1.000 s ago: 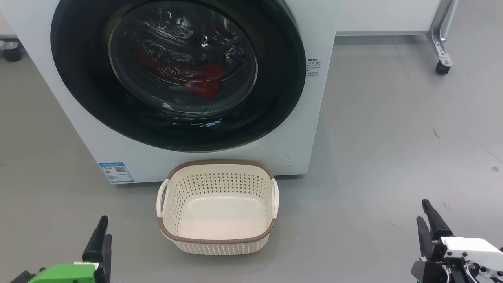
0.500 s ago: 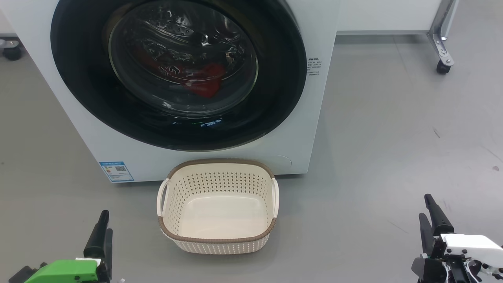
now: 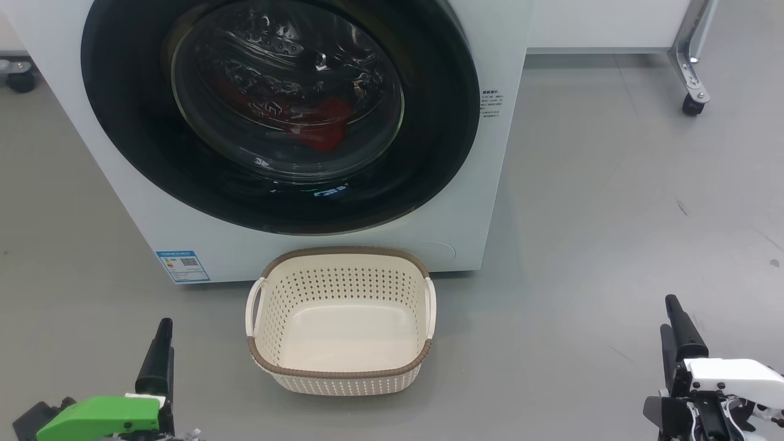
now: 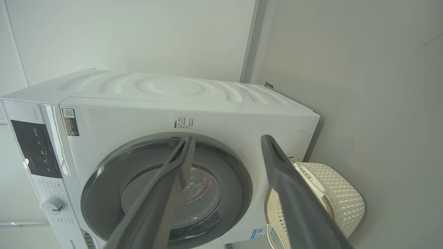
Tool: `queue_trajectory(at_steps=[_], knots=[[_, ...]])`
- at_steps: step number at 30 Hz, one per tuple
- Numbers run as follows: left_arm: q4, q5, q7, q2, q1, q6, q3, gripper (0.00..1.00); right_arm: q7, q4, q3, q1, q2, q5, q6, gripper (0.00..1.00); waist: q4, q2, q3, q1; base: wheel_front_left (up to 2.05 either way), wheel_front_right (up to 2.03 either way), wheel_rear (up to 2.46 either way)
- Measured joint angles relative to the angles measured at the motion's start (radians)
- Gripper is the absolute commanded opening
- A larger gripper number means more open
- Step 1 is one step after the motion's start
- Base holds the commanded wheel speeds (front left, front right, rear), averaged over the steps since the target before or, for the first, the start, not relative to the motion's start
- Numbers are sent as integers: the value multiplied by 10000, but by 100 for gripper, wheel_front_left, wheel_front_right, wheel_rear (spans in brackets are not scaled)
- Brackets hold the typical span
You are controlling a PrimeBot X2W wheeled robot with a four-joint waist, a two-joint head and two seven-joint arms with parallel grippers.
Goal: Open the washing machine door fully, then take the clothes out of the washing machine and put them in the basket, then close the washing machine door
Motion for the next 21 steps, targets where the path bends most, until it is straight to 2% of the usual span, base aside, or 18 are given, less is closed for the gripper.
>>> queue_trajectory(at_steps=[12,21], knots=[[-102,1373,-679,487,-109,-2,-535,100,-508,12,391,-115,-288,-1030,0,100,30,0,-24,0,0,0,0],[0,2577,-1141,729,-220,-4,-892,100,-890,155,828,-279,-698,-2499,0,100,49,0,-73,0,0,0,0]])
